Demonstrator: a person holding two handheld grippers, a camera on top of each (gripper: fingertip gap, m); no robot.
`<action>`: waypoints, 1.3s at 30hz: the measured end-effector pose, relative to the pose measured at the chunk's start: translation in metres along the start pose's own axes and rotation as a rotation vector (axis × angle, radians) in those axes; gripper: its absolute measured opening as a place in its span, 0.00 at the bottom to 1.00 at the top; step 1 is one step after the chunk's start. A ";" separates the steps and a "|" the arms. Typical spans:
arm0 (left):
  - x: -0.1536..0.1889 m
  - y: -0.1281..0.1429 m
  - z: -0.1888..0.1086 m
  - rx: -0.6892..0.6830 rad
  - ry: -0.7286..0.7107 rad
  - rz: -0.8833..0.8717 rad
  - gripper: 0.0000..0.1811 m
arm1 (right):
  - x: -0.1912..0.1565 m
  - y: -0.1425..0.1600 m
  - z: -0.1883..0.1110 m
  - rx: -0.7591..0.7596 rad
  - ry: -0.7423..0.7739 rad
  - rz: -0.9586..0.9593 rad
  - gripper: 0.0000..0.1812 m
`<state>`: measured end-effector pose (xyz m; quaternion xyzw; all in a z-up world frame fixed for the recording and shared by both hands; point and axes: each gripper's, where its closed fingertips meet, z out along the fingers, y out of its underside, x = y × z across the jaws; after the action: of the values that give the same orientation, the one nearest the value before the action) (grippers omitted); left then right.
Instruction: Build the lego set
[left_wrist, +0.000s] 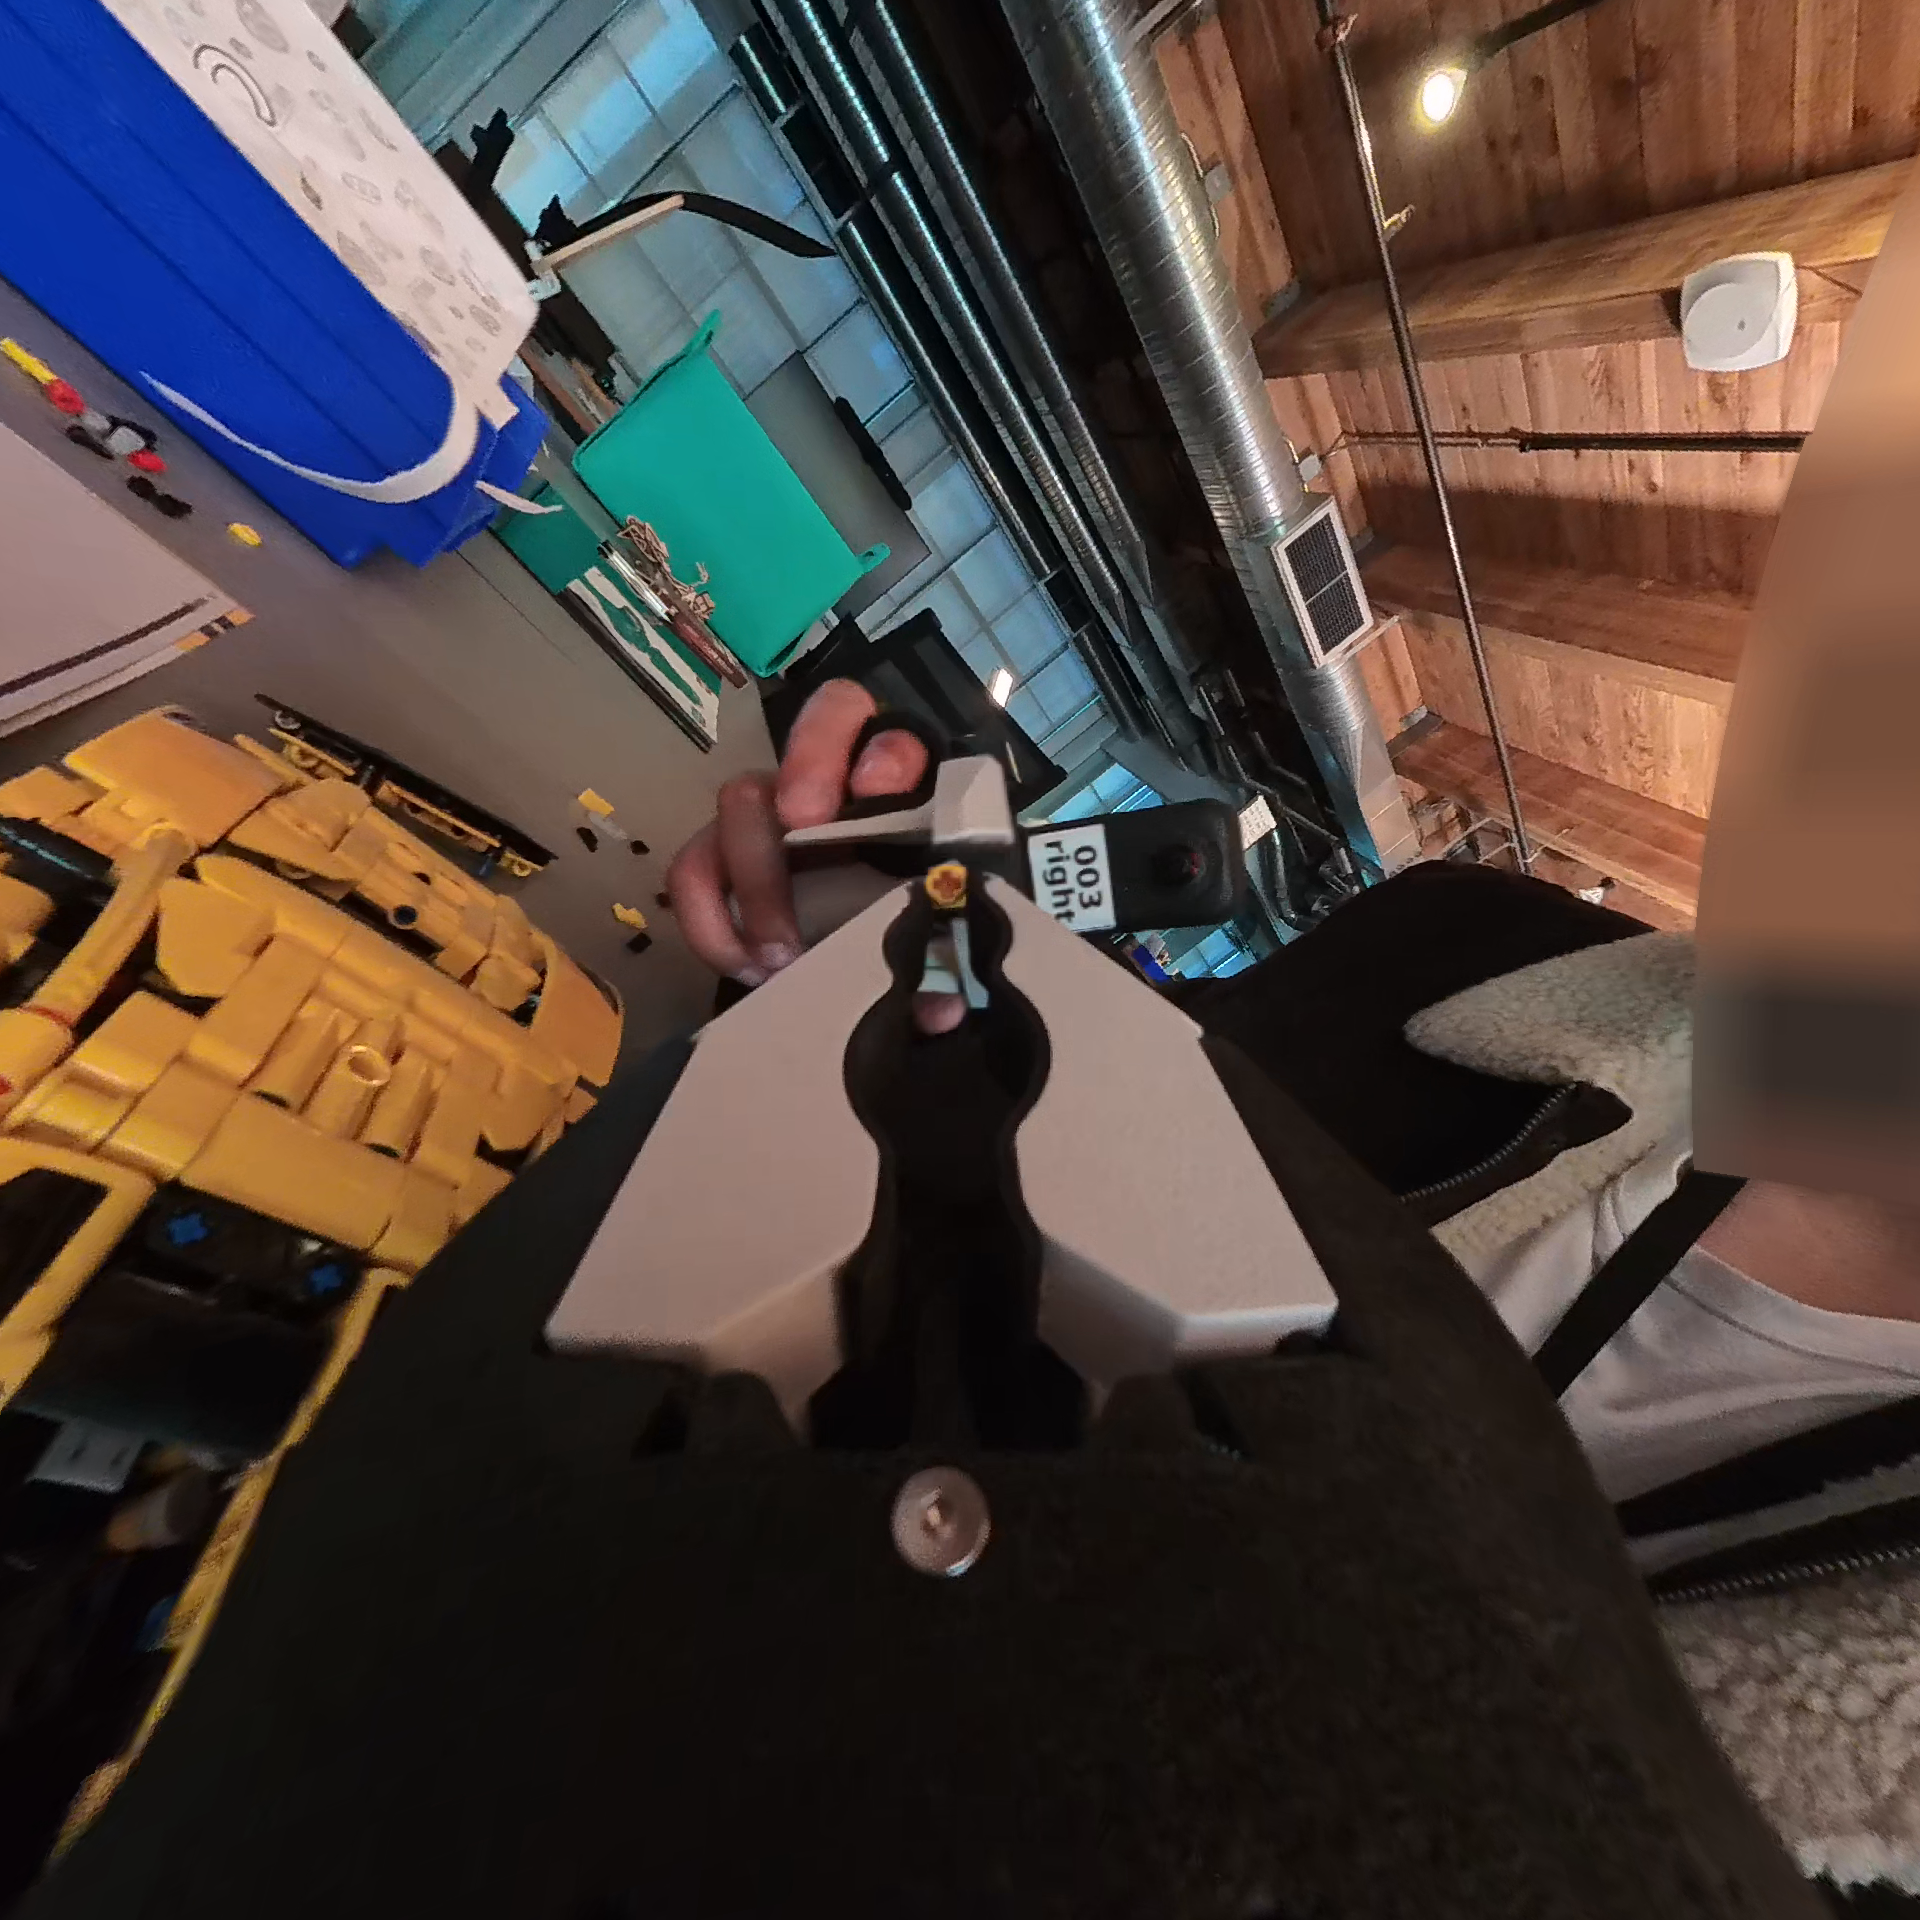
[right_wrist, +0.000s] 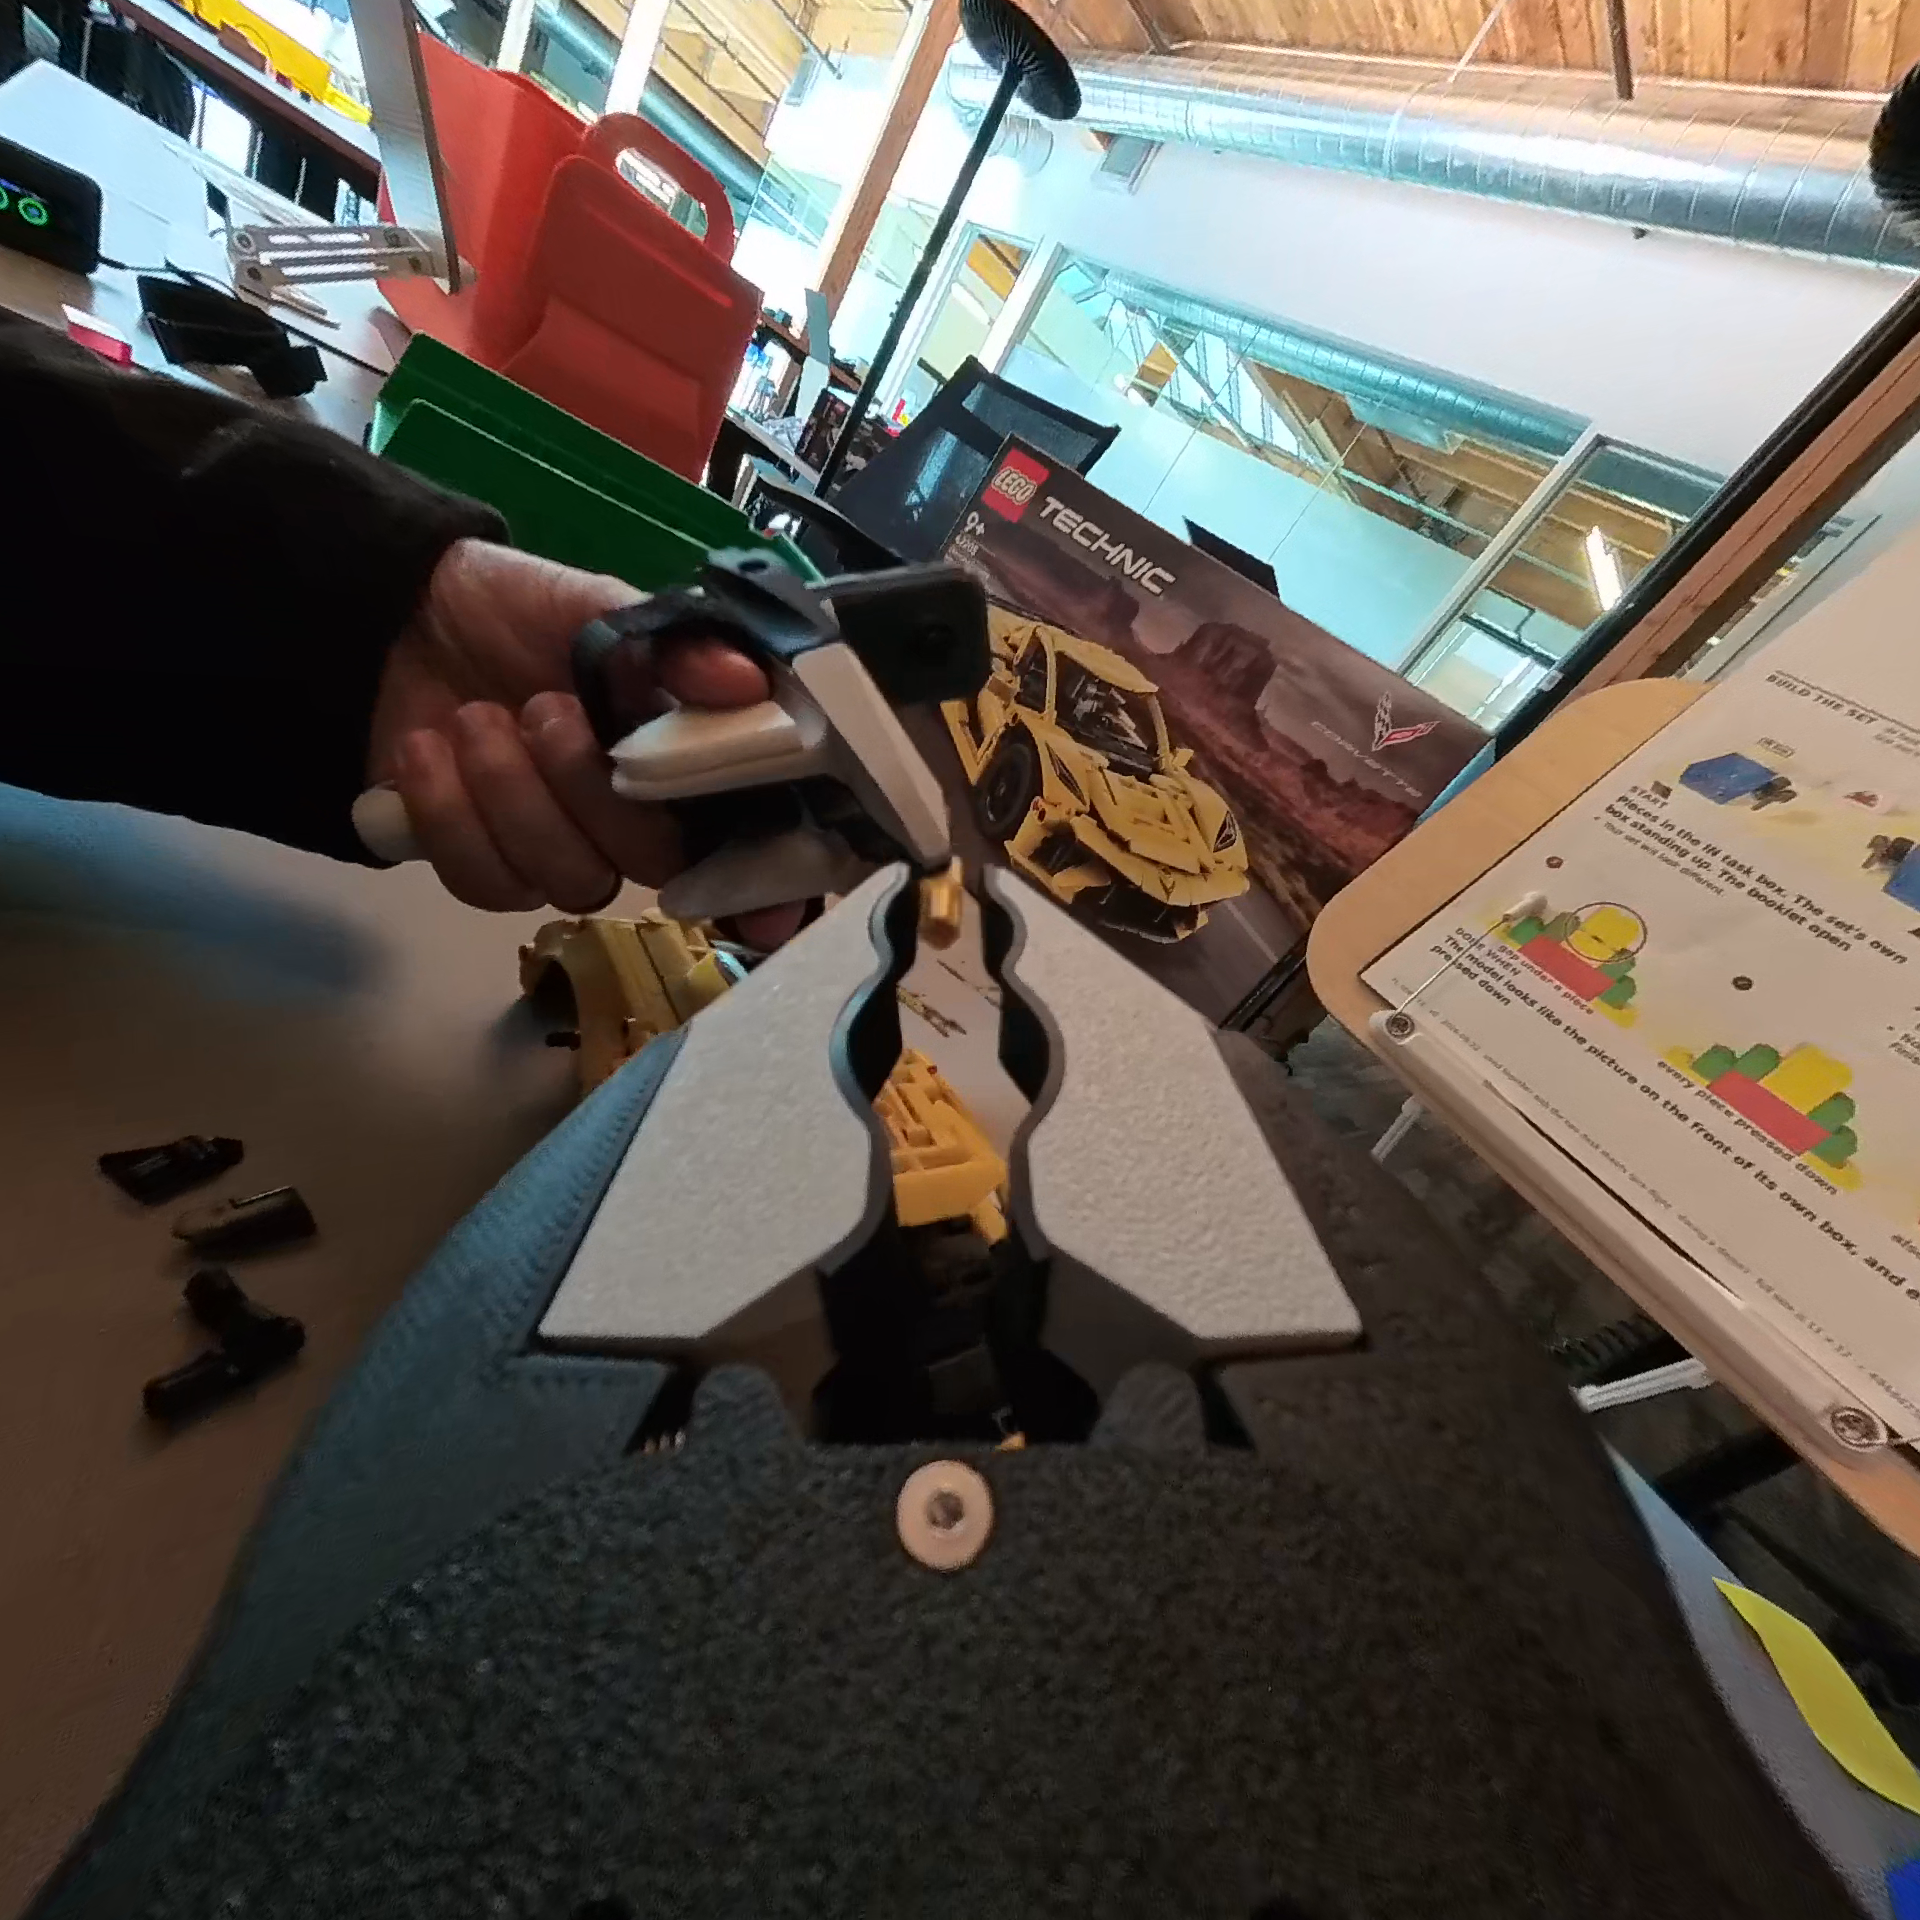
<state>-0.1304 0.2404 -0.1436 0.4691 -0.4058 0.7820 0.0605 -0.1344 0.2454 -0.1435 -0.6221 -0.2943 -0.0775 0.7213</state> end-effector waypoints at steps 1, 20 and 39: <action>0.001 -0.001 0.000 0.008 0.013 -0.006 0.04 | 0.000 0.000 0.000 0.001 0.001 -0.002 0.06; 0.005 0.012 0.006 -0.062 0.039 -0.020 0.07 | -0.015 0.001 0.000 -0.007 -0.196 0.065 0.04; 0.007 0.017 0.009 -0.081 0.062 -0.040 0.05 | -0.015 0.000 -0.001 0.009 -0.192 0.077 0.04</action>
<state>-0.1358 0.2212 -0.1458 0.4500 -0.4256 0.7777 0.1074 -0.1458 0.2407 -0.1516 -0.6343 -0.3383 0.0115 0.6951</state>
